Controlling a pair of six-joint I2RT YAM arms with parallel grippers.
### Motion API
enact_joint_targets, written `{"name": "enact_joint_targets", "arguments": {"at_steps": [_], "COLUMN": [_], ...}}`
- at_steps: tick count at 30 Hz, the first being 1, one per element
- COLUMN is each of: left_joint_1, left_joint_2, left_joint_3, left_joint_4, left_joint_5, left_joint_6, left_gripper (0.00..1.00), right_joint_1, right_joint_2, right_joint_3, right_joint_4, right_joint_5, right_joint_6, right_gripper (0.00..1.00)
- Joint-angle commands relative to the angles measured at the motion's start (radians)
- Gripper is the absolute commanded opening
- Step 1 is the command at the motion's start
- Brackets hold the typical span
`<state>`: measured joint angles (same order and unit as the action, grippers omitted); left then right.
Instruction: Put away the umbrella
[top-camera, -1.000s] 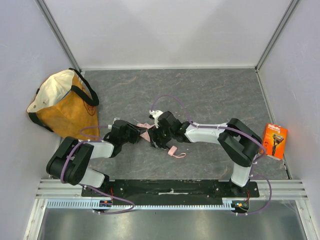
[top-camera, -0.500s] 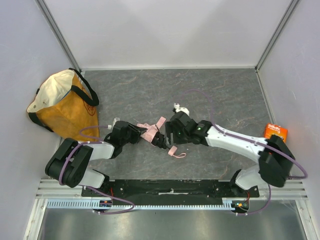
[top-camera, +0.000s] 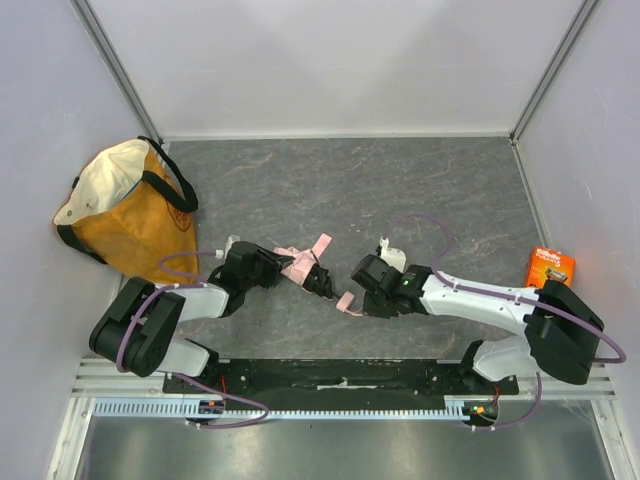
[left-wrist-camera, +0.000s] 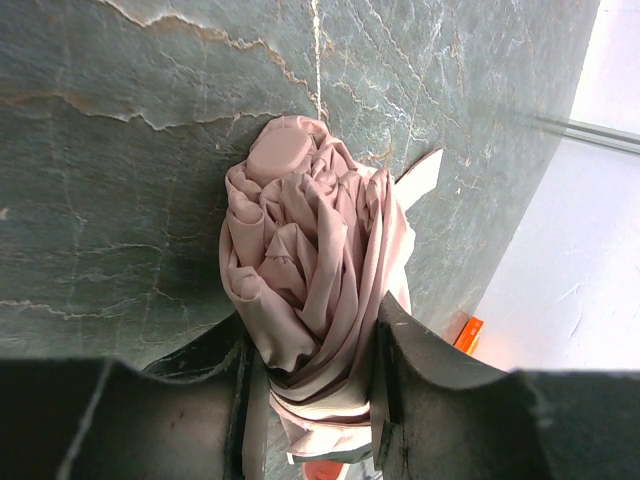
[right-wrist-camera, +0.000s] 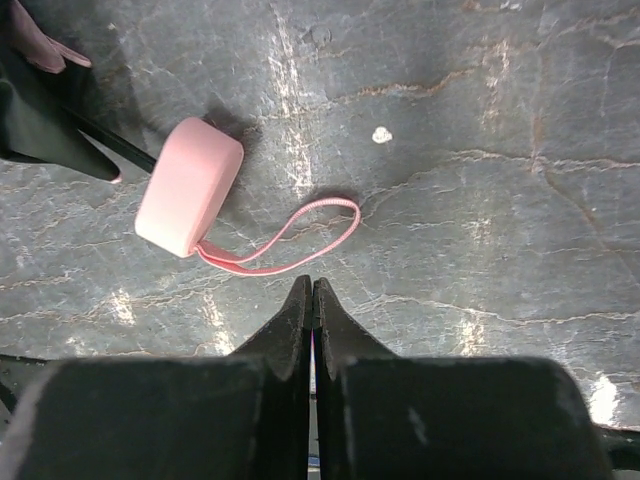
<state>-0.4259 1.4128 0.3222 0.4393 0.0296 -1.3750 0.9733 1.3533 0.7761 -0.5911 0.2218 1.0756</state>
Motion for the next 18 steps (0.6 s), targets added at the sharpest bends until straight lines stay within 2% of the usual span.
{"name": "enact_joint_targets", "arguments": {"at_steps": [1,8,10,12,16,17,18], "left_joint_1": [-0.013,-0.013,-0.017,-0.028,-0.057,-0.065,-0.073], "left_joint_2": [0.043,0.057,0.058,0.061,0.075,0.077,0.074], "left_joint_3": [-0.057,-0.049,-0.054,-0.061,-0.075,-0.078,-0.081], "left_joint_4": [-0.303,-0.31,-0.307,-0.298,-0.277,-0.275,-0.275], "left_joint_5": [-0.069,-0.066,-0.063,-0.063,-0.039,-0.034,-0.034], "left_joint_6": [0.106,0.106,0.103,0.094,0.057,0.05,0.042], "left_gripper": [0.02,0.02,0.02,0.02,0.02,0.02,0.02], "right_joint_1": [0.034,0.061,0.062,0.061,0.074,0.064,0.048], "right_joint_2": [0.02,0.187,0.248,0.344,0.571,0.589,0.577], "right_joint_3": [-0.032,0.025,0.051,0.153,0.475,0.514,0.493], "right_joint_4": [0.031,0.108,0.199,0.278,0.306,0.278,0.34], "right_joint_5": [0.08,0.103,0.085,0.091,0.183,0.215,0.2], "right_joint_6": [0.105,0.095,0.081,0.051,-0.104,-0.114,-0.14], "right_gripper": [0.0,0.0,0.0,0.0,0.0,0.0,0.0]}}
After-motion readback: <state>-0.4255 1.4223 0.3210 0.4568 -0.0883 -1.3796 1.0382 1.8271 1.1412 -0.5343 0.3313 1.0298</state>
